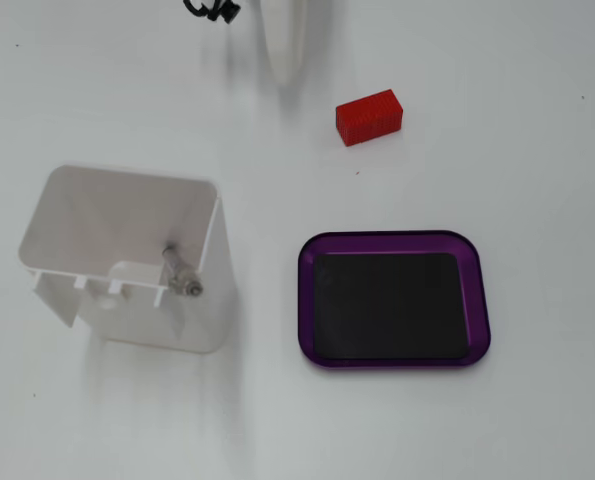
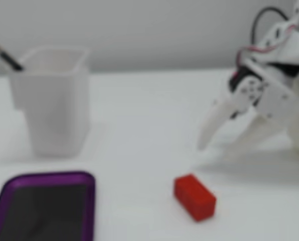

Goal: Pick up the pen and put it in the pen holder.

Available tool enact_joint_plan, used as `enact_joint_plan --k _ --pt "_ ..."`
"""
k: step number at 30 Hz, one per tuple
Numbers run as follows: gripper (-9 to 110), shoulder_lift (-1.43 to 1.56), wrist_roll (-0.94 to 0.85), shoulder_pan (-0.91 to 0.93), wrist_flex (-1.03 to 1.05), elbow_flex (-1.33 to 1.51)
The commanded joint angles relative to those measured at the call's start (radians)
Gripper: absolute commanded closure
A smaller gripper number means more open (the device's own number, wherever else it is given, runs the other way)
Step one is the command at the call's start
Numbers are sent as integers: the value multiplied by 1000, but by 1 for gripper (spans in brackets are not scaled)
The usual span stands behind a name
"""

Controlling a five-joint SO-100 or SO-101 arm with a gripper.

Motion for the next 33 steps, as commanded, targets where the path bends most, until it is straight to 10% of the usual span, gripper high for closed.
enact_joint_plan --k 1,33 --pt "91 106 6 8 17 52" --pt "102 112 0 9 6 81"
